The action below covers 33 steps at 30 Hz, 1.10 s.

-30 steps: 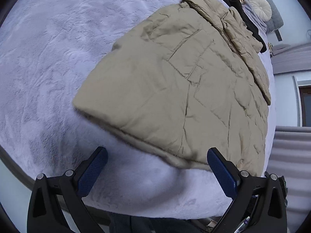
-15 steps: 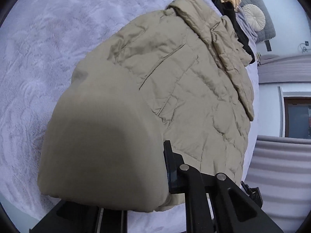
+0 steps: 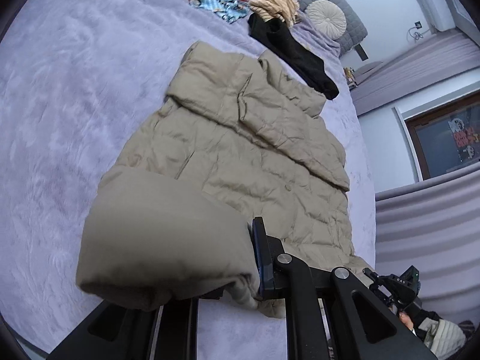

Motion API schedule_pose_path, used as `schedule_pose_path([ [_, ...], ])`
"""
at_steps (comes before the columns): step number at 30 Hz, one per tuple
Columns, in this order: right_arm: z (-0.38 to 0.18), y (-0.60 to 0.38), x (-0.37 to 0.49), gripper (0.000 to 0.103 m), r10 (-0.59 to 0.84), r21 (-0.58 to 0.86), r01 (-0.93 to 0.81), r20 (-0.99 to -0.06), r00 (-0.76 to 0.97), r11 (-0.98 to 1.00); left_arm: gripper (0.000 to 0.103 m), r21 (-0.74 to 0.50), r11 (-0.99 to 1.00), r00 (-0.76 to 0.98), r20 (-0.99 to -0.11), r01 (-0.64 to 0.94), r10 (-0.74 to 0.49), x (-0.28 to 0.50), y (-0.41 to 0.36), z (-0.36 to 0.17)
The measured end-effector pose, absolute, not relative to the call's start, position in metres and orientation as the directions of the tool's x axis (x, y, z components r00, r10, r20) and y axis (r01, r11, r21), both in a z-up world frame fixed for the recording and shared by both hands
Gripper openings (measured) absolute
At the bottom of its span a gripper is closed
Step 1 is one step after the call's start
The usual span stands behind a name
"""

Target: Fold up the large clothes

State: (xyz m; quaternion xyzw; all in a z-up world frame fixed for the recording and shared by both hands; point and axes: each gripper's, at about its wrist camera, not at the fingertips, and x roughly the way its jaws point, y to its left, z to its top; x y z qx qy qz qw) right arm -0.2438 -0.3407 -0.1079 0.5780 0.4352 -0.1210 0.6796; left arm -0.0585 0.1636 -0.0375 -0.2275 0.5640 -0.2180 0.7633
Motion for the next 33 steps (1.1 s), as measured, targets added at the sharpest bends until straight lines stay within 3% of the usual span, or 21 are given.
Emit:
schedule_pose_path([
  [7,-0.047,-0.362,-0.168,0.007,0.324,0.678,0.527,-0.721,0.613,0.512,0.016,-0.516,0.847,0.423,-0.745,0.126,-0.517,0.001,0.14,0.03],
  [12,-0.013,-0.379,-0.078,0.007,0.36,0.645,0.393,-0.725,0.587,0.656,0.016,-0.489,0.869,0.476,-0.747,0.081,-0.464,0.072,0.119,0.039],
  [19,-0.023,-0.396,0.057,0.007,0.314,0.551,0.352,-0.778,0.545,0.756,0.016,-0.374,0.927,0.466,-0.815,0.031,-0.345,0.171,0.09,-0.008],
  [26,-0.081,-0.398,0.142,0.007,0.242,0.492,0.43,-0.822,0.516,0.757,0.016,-0.22,0.976,0.417,-0.886,0.009,-0.203,0.237,0.067,-0.087],
  [33,-0.151,-0.402,0.171,0.007,0.216,0.456,0.506,-0.86,0.463,0.732,0.017,-0.216,0.975,0.382,-0.907,-0.061,-0.177,0.267,0.062,-0.144],
])
